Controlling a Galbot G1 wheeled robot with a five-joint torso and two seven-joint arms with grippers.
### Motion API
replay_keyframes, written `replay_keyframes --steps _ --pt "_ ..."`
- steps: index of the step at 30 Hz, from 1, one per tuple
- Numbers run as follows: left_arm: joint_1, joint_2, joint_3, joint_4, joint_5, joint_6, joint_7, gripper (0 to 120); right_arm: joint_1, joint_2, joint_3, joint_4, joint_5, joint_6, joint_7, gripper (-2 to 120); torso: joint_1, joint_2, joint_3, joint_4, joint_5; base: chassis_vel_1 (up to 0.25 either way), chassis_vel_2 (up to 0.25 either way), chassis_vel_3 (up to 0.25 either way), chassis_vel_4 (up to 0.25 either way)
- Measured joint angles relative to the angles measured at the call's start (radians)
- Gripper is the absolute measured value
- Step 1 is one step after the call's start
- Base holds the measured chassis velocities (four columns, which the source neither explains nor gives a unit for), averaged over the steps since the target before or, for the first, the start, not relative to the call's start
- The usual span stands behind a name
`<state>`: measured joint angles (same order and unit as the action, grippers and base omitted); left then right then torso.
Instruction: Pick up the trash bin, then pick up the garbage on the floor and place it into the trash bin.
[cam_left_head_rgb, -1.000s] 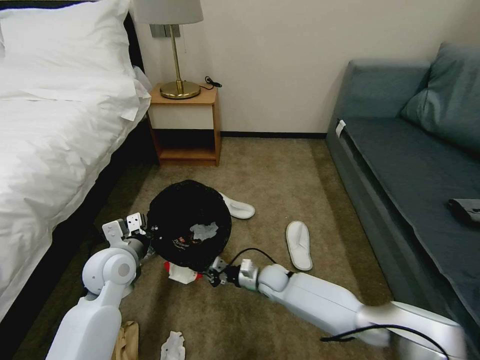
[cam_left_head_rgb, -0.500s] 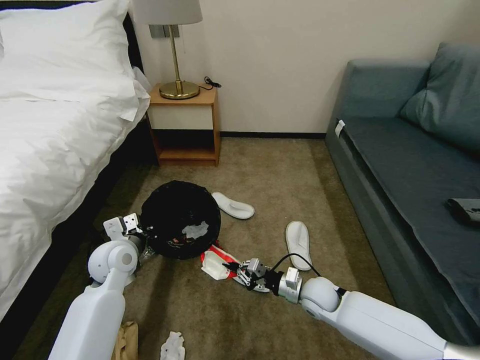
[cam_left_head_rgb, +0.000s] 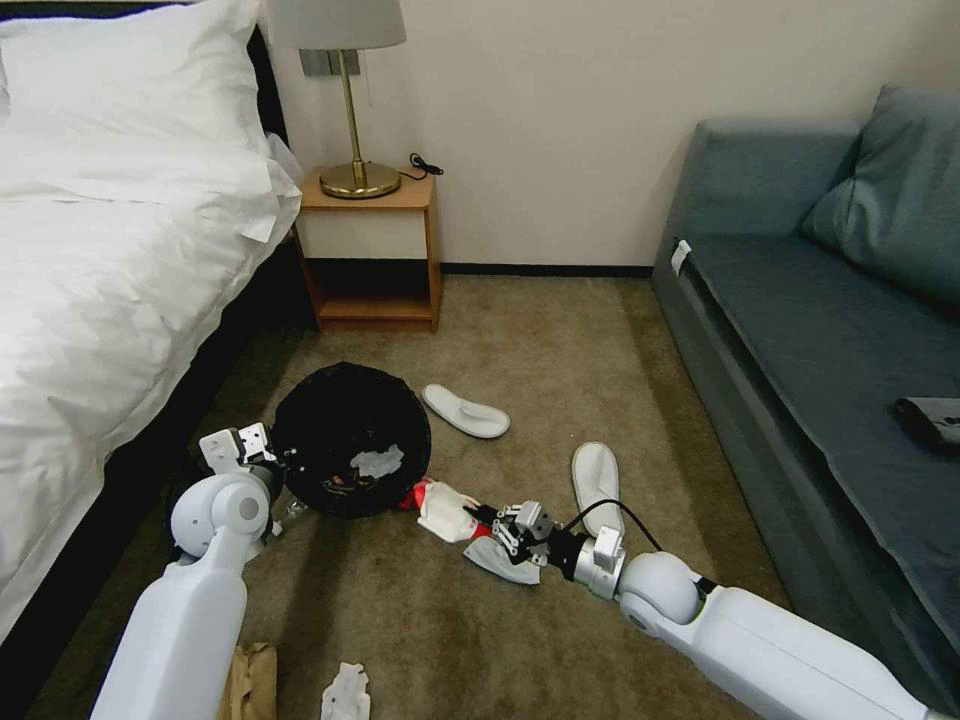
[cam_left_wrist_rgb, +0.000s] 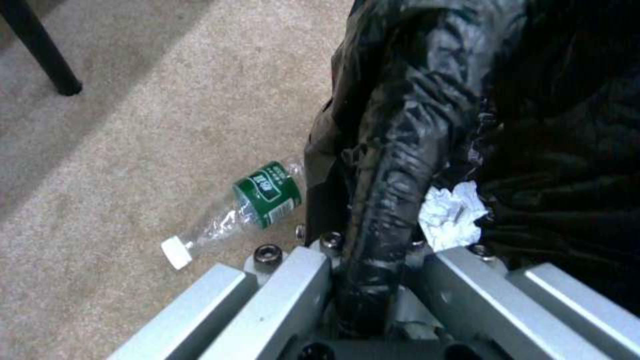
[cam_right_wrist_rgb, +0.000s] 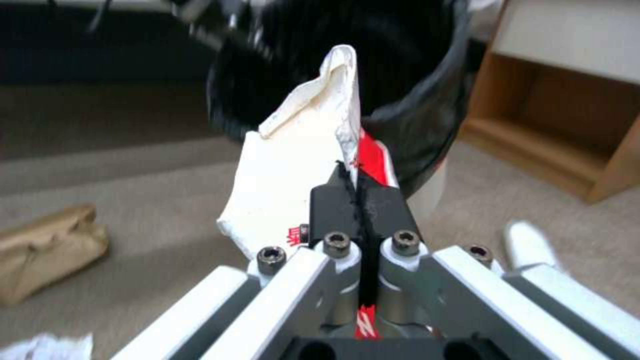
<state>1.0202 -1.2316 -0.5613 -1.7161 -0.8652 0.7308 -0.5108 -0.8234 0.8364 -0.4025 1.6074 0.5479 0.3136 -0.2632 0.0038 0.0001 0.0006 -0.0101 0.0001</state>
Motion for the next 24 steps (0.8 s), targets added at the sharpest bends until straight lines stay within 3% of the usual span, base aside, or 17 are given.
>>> replay_keyframes --steps 12,24 --pt "-0.022 -0.021 0.012 0.039 0.023 -0.013 -0.007 0 -0.214 -0.1 0.261 0.159 -0.024 -0.011 -0.005 0 0.0 0.0 0.0 -0.0003 0.0001 0.0 0.0 0.0 0.0" --pt "0.023 -0.033 0.054 0.021 0.059 0.0 0.008 0 -0.237 -0.133 0.365 0.291 -0.013 -0.036 0.025 0 0.0 0.0 0.0 0.0001 -0.0001 0.0 0.0 0.0 0.0"
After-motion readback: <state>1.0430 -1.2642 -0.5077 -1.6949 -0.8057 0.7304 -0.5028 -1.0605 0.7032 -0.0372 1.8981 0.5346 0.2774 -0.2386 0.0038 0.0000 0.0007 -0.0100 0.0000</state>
